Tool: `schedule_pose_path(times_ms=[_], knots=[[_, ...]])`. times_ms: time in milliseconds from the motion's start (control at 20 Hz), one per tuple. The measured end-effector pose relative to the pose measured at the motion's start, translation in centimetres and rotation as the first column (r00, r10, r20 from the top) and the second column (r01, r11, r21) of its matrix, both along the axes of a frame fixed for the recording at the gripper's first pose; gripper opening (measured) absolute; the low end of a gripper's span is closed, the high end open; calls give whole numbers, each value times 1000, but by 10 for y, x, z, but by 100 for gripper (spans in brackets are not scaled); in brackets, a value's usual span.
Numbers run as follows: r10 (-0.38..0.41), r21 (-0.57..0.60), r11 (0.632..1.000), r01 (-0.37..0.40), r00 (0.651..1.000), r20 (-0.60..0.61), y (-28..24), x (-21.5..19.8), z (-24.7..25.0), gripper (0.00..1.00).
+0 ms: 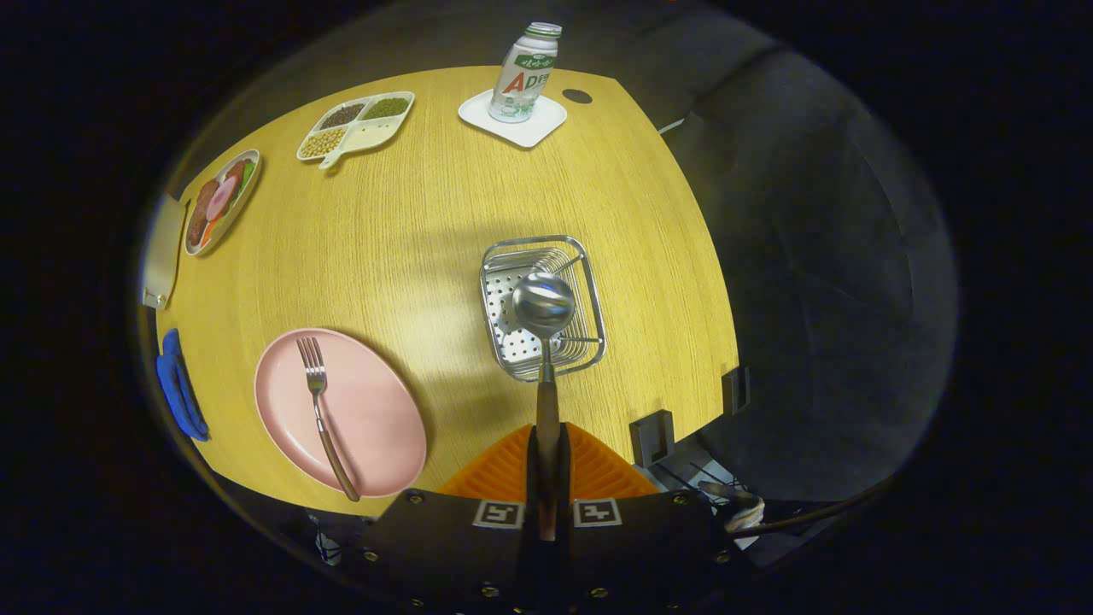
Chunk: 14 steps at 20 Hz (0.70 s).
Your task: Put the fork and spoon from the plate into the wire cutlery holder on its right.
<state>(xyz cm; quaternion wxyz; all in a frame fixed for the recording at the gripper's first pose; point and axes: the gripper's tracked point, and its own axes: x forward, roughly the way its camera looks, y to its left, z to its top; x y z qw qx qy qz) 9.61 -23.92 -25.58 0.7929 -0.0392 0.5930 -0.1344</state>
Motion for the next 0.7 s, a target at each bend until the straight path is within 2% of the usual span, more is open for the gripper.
schedule_pose_path(times_ms=[100, 150, 250, 500, 600, 700], knots=[[-9, -20, 1000, 9, 1000, 9, -5, 5, 3, 14], [-13, -21, 1000, 14, 1000, 13, -4, 0, 8, 23], [-29, -10, 1000, 29, 999, 31, -2, 2, 13, 32], [-38, -7, 999, 39, 998, 52, 8, -5, 26, 33], [-63, 3, 998, 63, 996, 65, 17, -9, 30, 44], [-68, 13, 998, 67, 994, 81, 27, -13, 35, 44]])
